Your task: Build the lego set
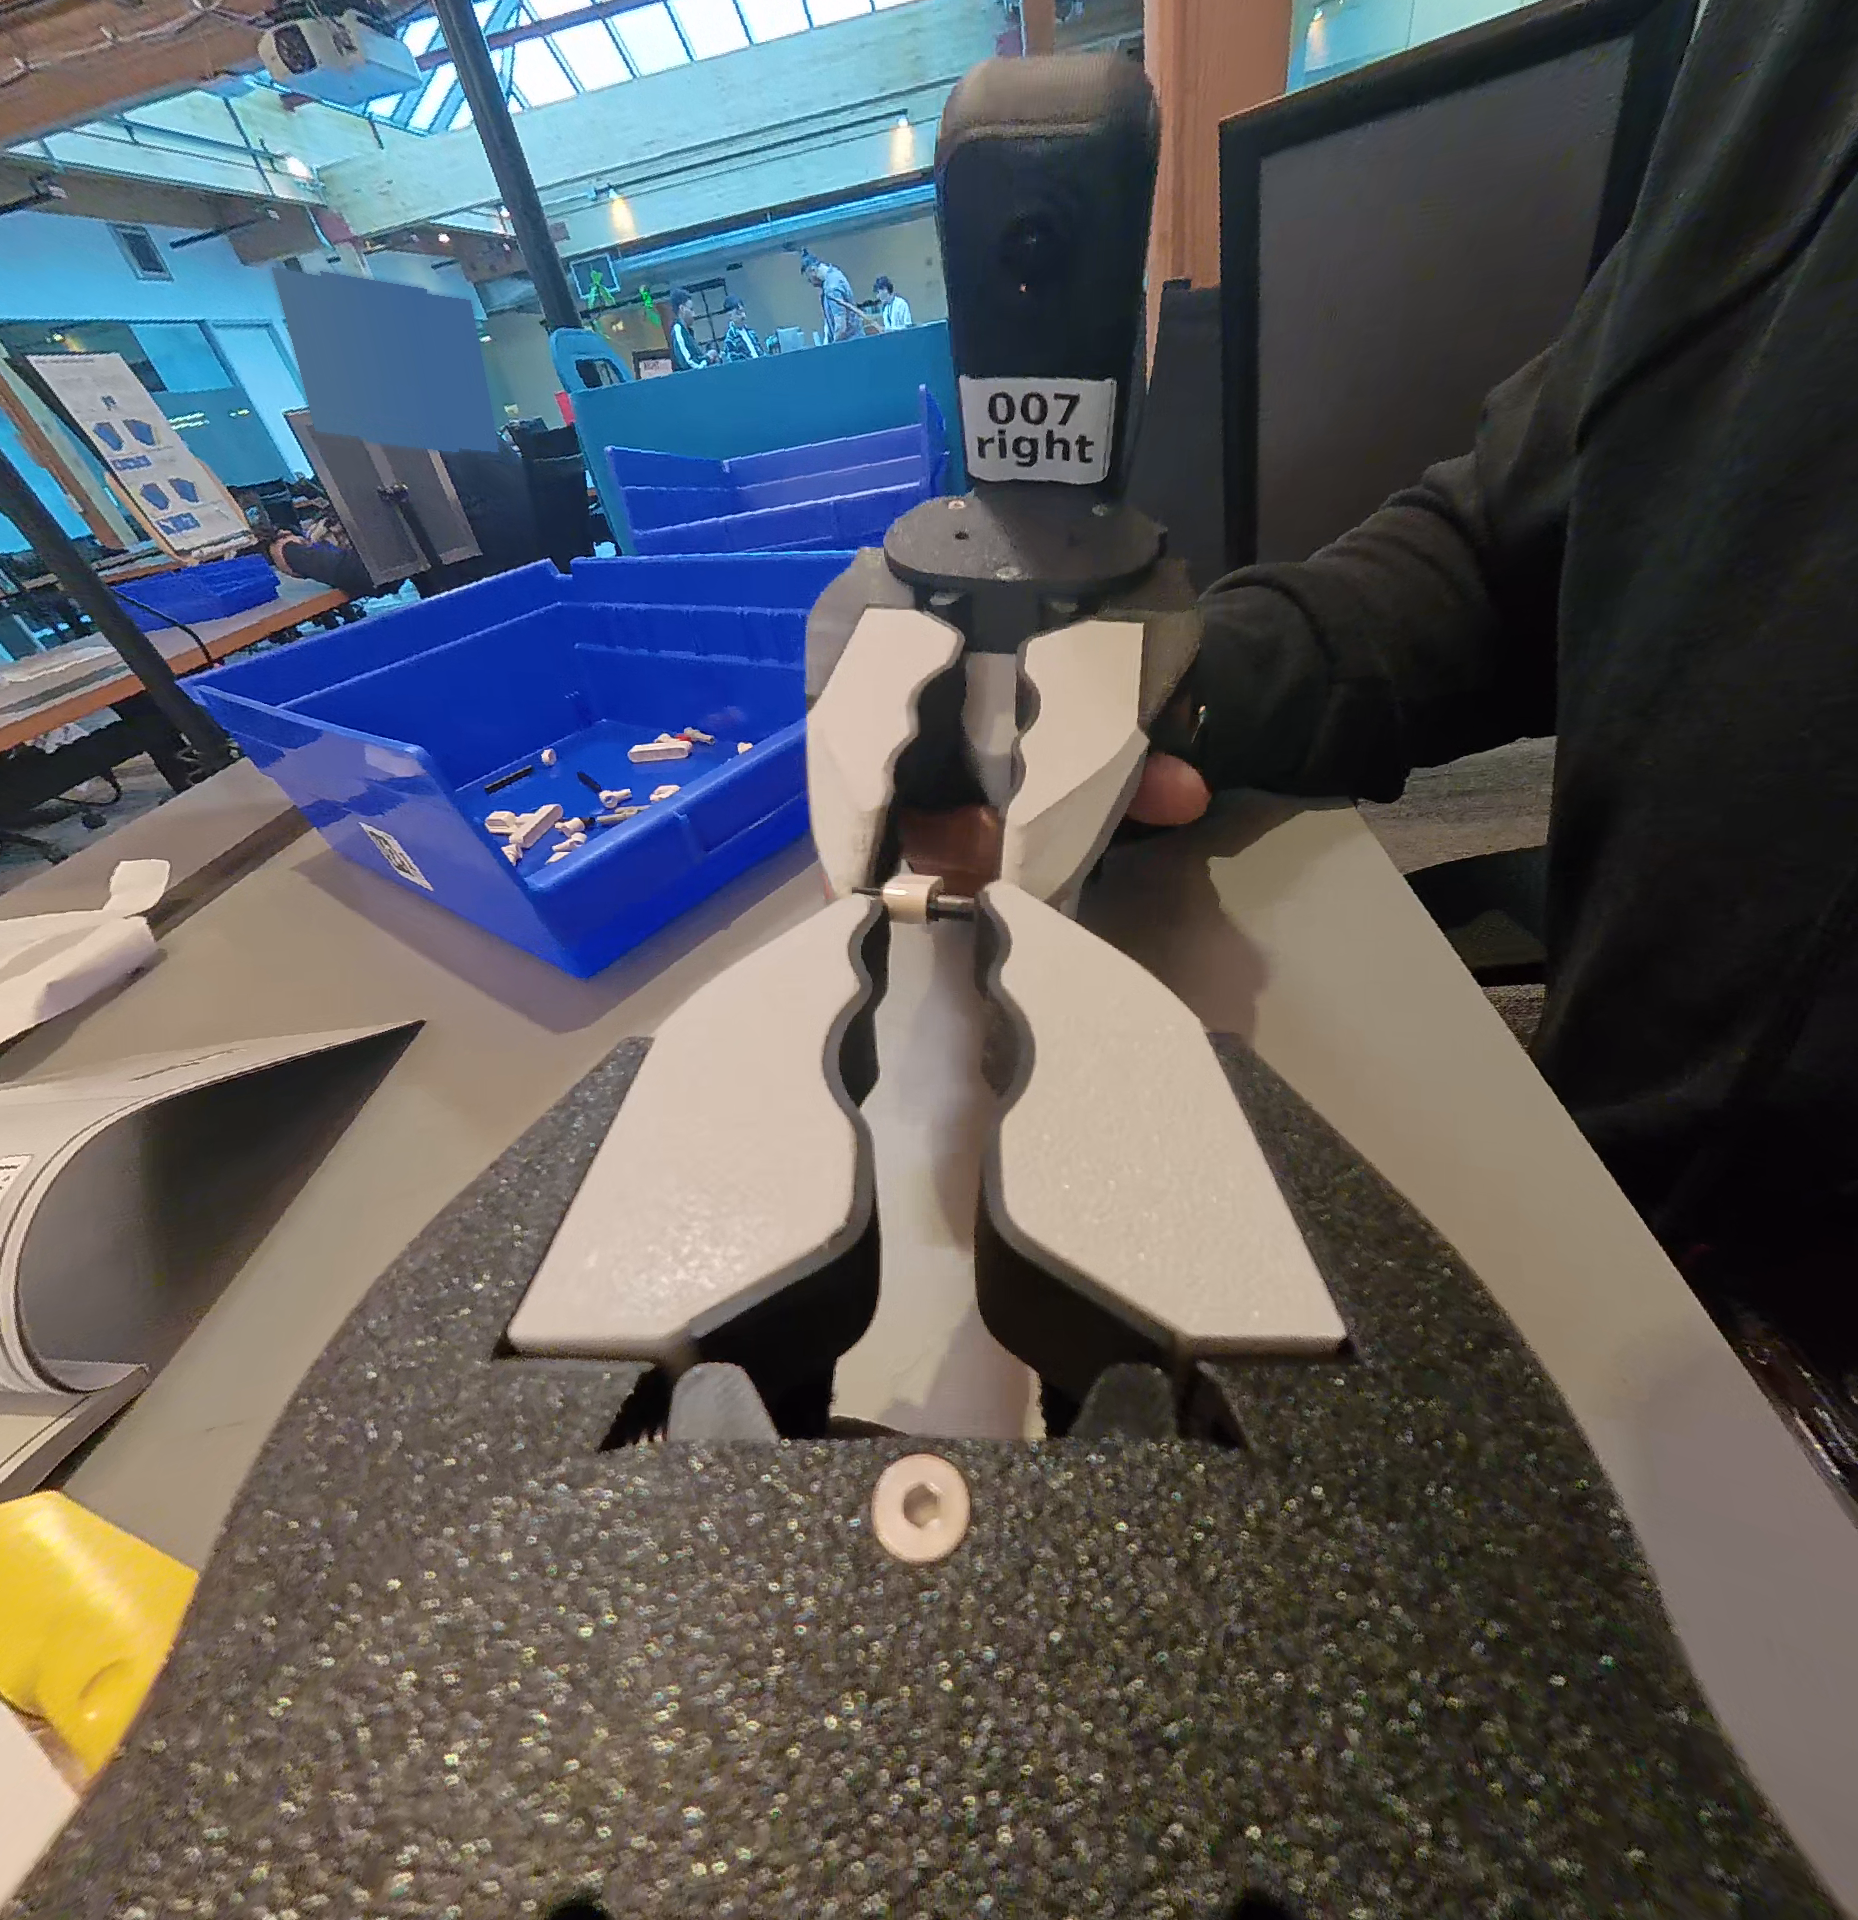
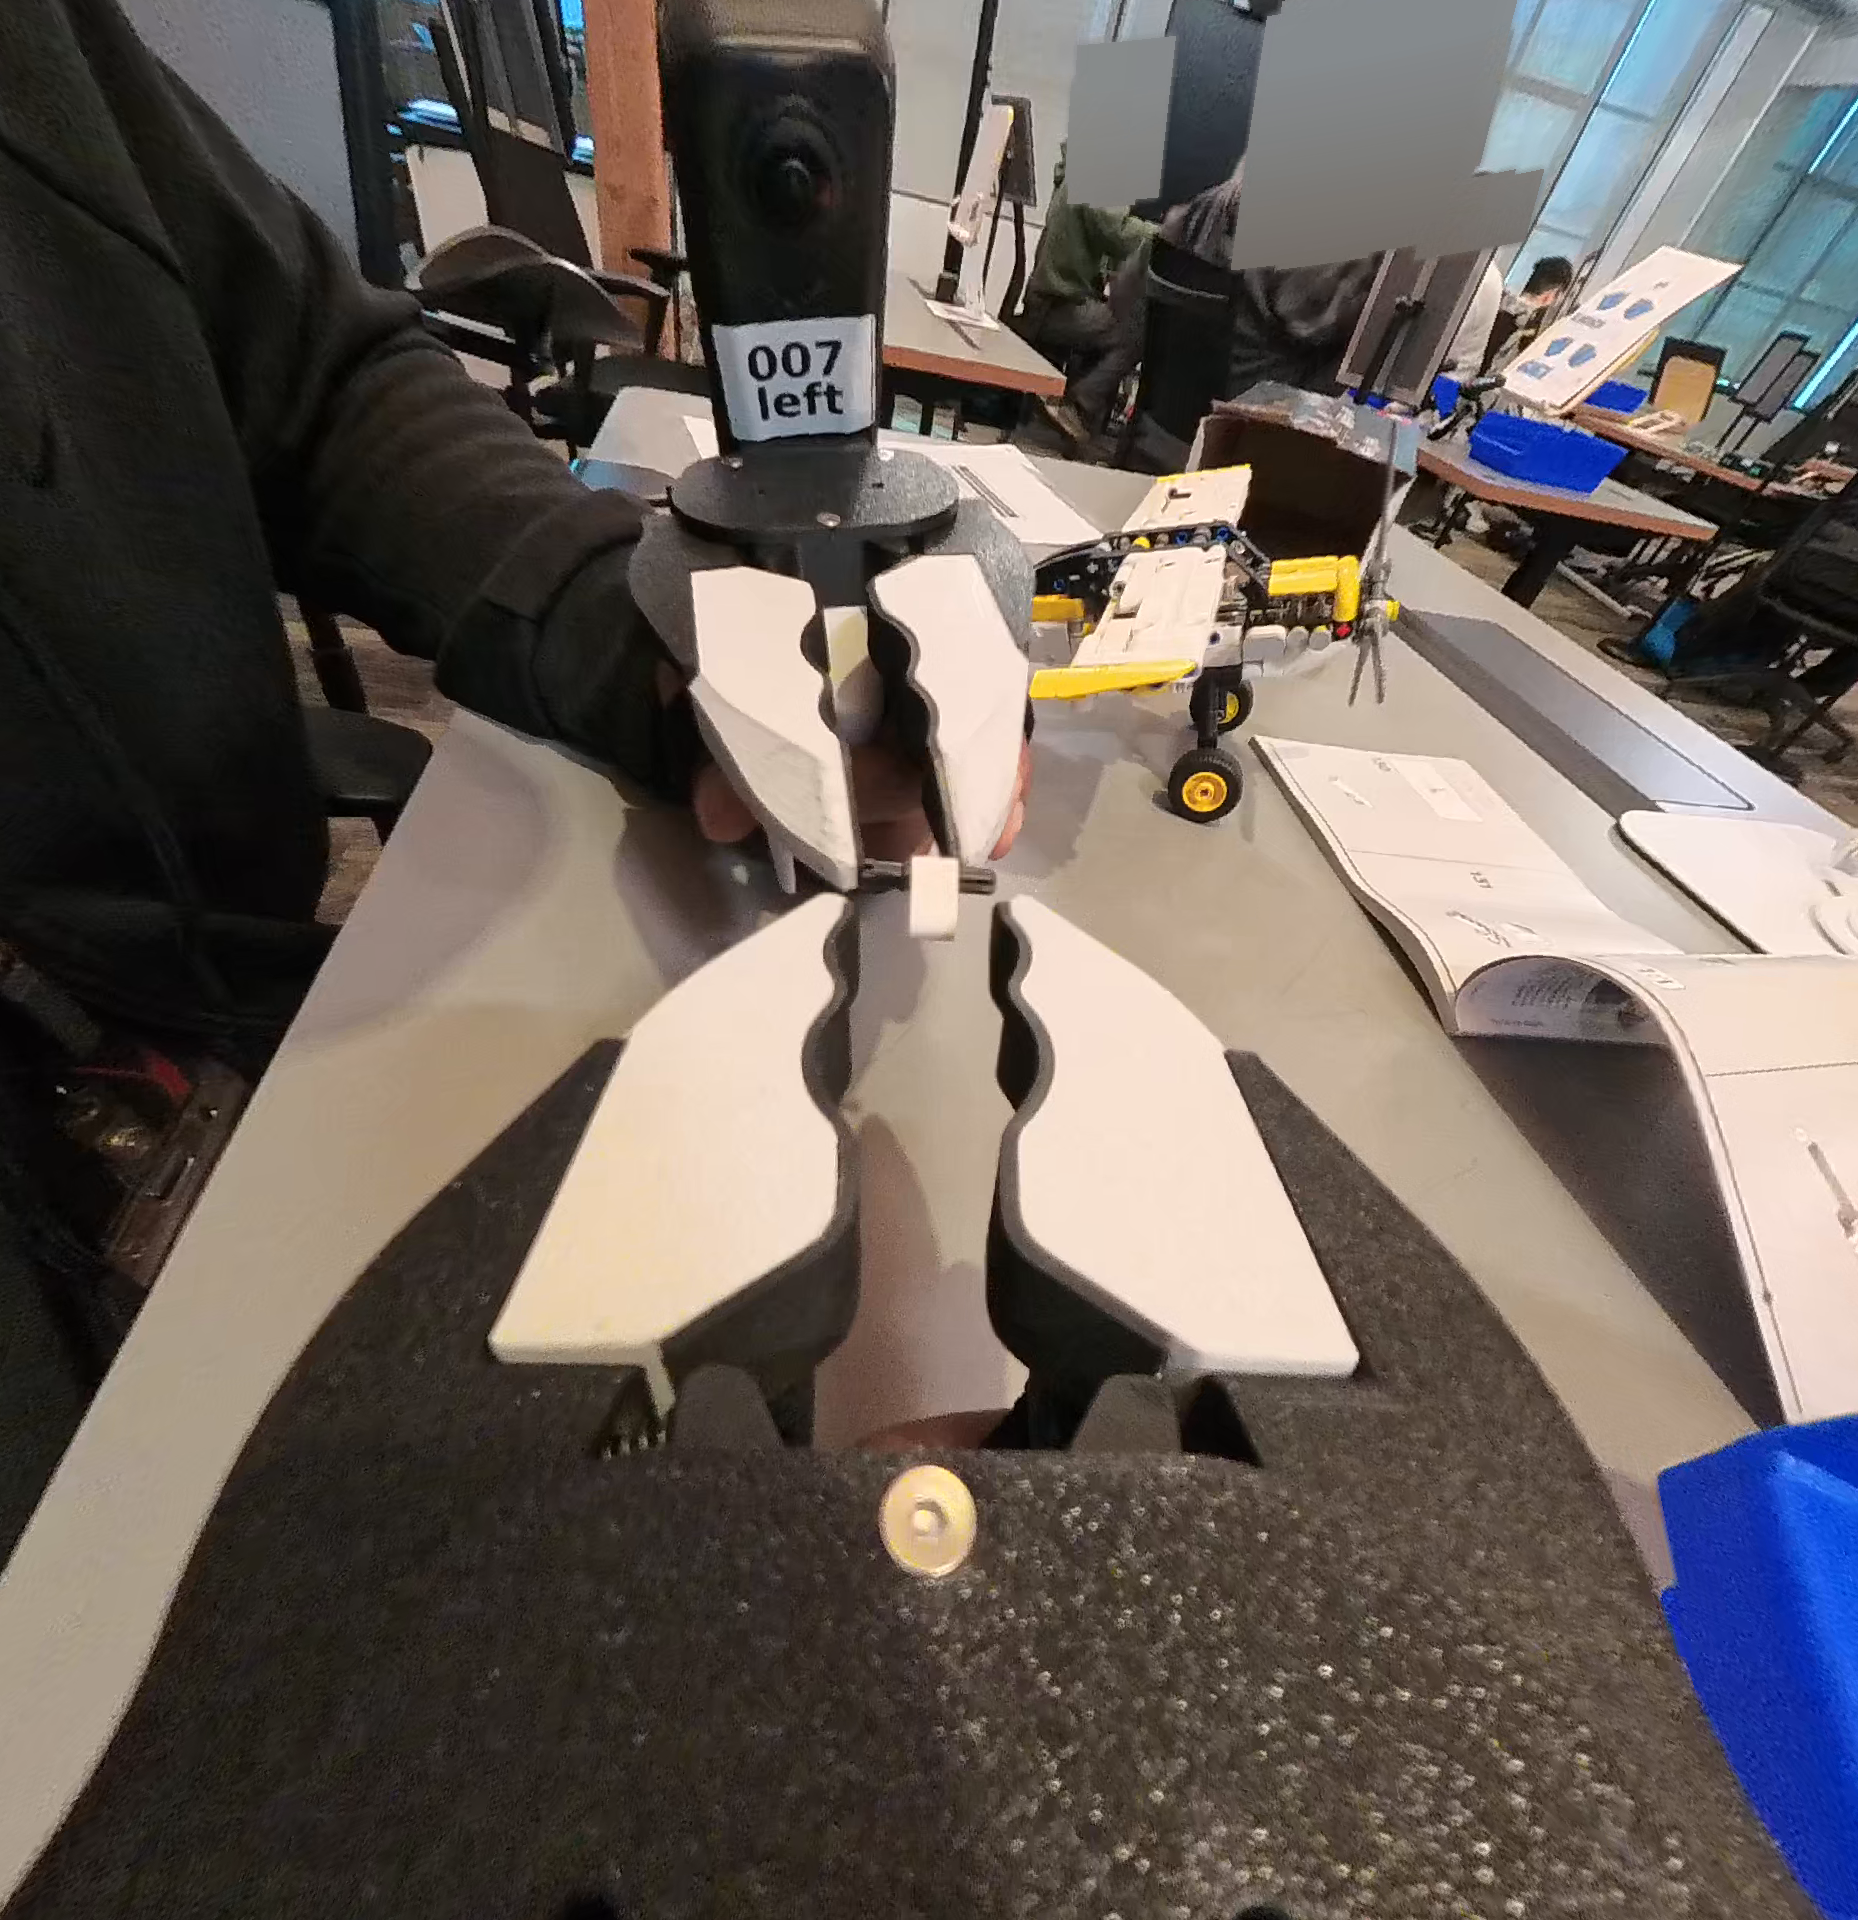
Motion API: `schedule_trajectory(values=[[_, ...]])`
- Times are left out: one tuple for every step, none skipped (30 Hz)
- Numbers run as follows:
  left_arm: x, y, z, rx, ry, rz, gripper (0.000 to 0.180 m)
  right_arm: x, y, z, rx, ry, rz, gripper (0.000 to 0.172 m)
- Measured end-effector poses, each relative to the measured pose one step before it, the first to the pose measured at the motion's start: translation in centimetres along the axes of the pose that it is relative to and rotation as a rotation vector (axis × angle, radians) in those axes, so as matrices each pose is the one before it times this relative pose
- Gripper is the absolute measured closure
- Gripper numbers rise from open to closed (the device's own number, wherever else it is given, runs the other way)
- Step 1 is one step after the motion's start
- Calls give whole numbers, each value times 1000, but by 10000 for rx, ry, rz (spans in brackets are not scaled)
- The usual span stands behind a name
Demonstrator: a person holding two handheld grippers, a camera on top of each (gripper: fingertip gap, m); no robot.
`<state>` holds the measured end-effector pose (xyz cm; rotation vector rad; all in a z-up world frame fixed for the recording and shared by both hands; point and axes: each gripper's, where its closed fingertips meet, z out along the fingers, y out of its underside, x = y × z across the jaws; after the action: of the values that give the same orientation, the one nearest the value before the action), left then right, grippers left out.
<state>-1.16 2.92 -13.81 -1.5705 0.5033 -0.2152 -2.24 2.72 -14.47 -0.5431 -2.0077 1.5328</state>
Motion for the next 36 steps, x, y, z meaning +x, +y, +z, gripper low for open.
schedule_trajectory(values=[[-52,12,3,-14,-50,19,165,-152,-5,63,-4,-46,-3,151],[-1,-11,-27,7,-12,17,165,-59,-11,55,6,17,18,153],[85,25,5,-17,48,19,165,71,21,19,-19,84,-1,154],[119,18,37,-11,27,75,165,140,16,-27,-1,105,-11,159],[44,-9,41,-4,-30,42,165,98,-10,-45,8,67,-9,164],[16,-2,31,0,1,-27,165,-21,15,-15,-5,-8,-9,164],[-57,21,6,-11,-26,-23,165,36,19,9,-9,32,8,164],[-44,2,2,2,-26,-16,165,45,27,46,-28,59,2,164],[7,1,-16,2,12,-6,165,6,7,40,-32,39,-15,164],[37,3,-14,-1,29,-5,165,-38,19,44,-40,21,-36,164],[41,-23,-12,26,30,6,165,-50,16,37,-33,29,-49,164],[-45,39,15,-29,-25,-7,165,-4,20,19,-52,61,-50,164],[13,68,27,-50,0,2,165,16,69,19,-76,63,-59,164],[-5,37,22,-32,-4,0,165,5,48,-10,-53,30,-47,164],[-1,11,25,-4,-4,8,165,1,24,-5,-26,17,-9,164],[33,23,11,-17,38,-7,165,-20,7,-25,-13,-10,-7,164],[33,2,1,1,38,-7,165,-41,-6,-25,-3,-20,-6,164],[-14,-39,0,31,-10,2,165,-7,-30,-7,23,-3,34,164],[-20,27,0,-19,-7,-10,165,18,-38,-4,14,9,48,164],[9,16,6,-11,17,-6,165,-5,6,-2,-2,-3,22,164],[11,-37,-13,38,4,7,165,-36,-50,-15,23,-5,7,164],[24,8,-5,-13,24,-11,165,-47,-41,-6,16,-17,20,164],[34,16,2,-10,38,-15,165,-59,-8,-13,-6,-22,-4,163],[52,6,-5,-7,30,13,165,-42,-3,-15,-3,-13,-24,163],[51,-29,-8,21,30,14,165,-67,-37,-23,12,-22,0,163],[55,8,-14,-7,36,-6,165,-69,-28,-6,14,-29,27,163],[44,10,-6,-8,32,-4,165,-49,6,-15,-2,-24,22,163],[-3,23,6,-12,-2,8,165,-31,10,8,-8,-19,30,163],[19,13,14,-11,15,1,165,-28,18,-14,-9,-20,31,163],[-6,31,10,-24,6,1,165,-31,16,-2,-12,-17,22,163],[11,6,17,-3,-8,21,165,-28,21,-4,-9,-8,23,163],[11,-17,-8,13,6,10,165,-33,-19,-8,12,-14,41,162],[-2,-5,-4,7,11,-1,165,-15,-4,-2,7,-6,38,162],[1,32,11,-22,19,-17,165,-1,14,6,-4,5,19,163],[12,2,-5,0,18,3,166,-13,16,4,-7,-2,2,163],[11,14,15,-6,0,5,166,-21,7,-3,2,-8,2,163]])
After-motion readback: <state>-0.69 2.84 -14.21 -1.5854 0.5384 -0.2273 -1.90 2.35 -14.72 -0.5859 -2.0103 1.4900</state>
